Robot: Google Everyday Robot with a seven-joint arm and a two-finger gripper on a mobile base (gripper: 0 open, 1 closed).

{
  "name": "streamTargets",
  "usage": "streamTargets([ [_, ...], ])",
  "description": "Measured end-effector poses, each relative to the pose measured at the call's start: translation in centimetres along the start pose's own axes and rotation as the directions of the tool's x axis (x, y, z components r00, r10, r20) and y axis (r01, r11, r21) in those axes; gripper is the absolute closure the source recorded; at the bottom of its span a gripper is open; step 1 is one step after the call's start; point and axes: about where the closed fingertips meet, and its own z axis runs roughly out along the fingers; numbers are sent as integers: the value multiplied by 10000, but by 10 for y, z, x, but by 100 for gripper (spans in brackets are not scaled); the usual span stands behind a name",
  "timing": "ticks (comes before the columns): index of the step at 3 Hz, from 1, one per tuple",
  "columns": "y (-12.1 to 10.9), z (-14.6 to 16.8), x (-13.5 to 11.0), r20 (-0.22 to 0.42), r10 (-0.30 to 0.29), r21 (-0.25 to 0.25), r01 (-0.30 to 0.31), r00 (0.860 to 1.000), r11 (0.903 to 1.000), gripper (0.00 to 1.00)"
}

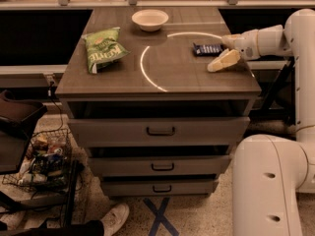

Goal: Place rxbar blueberry into paper bowl

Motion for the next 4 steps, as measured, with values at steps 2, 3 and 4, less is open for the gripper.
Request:
streamTargets([
  [2, -6, 4, 3, -208, 437, 179, -433, 9988, 9989, 49],
  [3, -4, 1, -3, -208, 436, 181, -433, 9988, 9989, 81],
  [4, -2, -1, -8, -208, 437, 179, -433, 9988, 9989, 100],
])
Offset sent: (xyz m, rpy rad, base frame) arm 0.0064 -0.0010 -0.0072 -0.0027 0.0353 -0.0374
